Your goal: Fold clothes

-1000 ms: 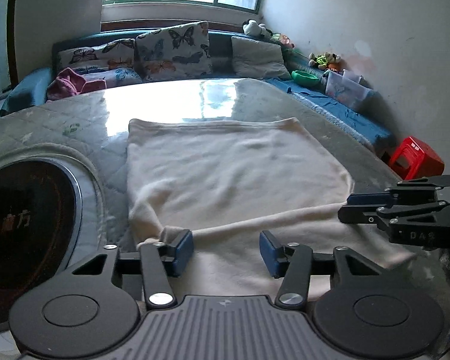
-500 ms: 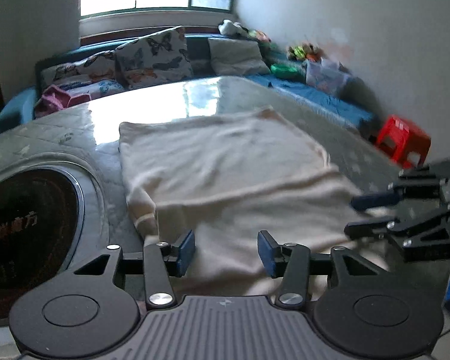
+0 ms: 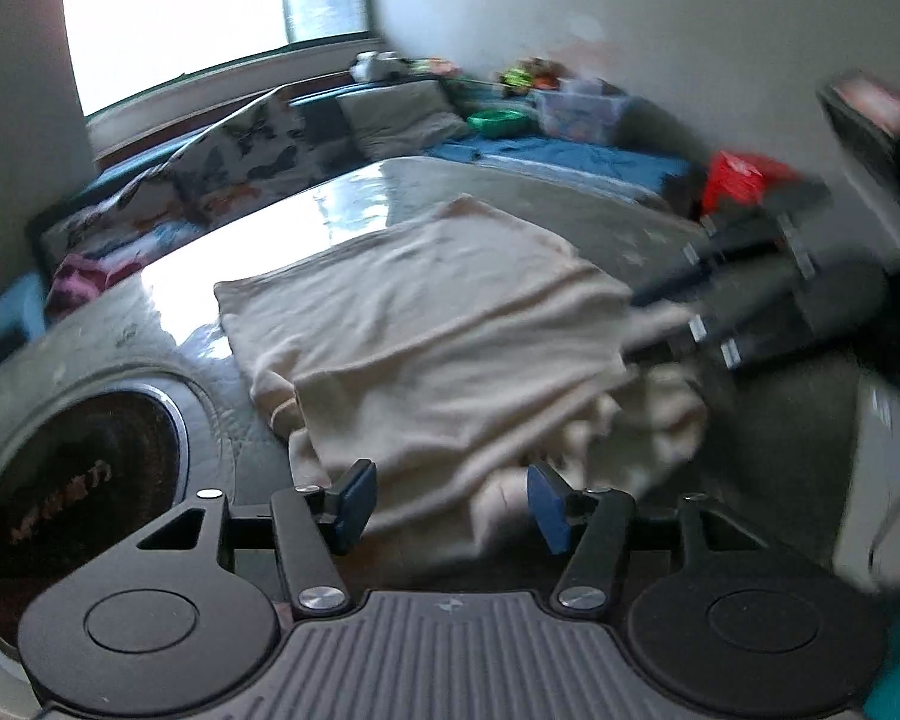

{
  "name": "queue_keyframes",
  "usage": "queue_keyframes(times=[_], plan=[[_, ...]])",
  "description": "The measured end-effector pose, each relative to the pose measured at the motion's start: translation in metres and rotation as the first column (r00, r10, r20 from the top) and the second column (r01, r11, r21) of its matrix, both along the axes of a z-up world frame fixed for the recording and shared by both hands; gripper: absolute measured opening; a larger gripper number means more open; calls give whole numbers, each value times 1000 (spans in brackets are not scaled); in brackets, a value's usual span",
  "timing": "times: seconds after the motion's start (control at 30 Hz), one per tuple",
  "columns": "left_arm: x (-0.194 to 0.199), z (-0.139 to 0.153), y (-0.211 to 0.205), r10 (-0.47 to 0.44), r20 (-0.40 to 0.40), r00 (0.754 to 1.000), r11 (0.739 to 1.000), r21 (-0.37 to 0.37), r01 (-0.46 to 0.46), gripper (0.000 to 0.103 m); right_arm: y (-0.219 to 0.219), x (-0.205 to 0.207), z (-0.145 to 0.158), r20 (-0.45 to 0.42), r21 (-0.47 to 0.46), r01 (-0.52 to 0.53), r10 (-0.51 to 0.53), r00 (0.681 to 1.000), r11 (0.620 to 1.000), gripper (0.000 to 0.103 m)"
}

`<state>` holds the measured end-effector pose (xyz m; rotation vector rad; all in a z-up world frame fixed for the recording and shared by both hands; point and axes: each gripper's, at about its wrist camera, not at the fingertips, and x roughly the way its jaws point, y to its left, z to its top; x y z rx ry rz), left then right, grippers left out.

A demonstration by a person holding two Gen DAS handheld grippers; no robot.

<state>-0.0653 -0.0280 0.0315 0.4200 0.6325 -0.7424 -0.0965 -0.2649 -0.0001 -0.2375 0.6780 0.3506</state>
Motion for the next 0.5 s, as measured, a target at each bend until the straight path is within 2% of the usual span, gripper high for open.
queue_keyframes(times=[0.1, 0.2, 0.37, 0.4, 0.47, 0.5], plan=[[-15, -9, -4, -65, 54, 996, 995, 76, 60, 60, -3, -8, 5, -3, -11, -15, 15, 1000, 1000, 42], [-24, -18, -13, -108, 111, 988, 986, 135, 93, 60, -2, -16, 7, -5, -52, -42, 42, 999, 998, 49], [-26, -24, -24, -163, 167, 972, 981, 137, 141, 60, 1, -30, 3, -26, -136, -99, 97, 995, 986, 52], [-26, -25, -26, -173, 176, 969, 979, 136, 150, 57, 3, -33, 2, -25, -158, -116, 113, 993, 981, 53], [-25, -27, -29, -192, 177, 965, 977, 130, 170, 43, 5, -39, 0, -21, -199, -146, 145, 989, 969, 61], [-25, -28, -29, -199, 174, 965, 976, 126, 178, 34, 7, -42, 0, -18, -218, -160, 160, 987, 963, 61]])
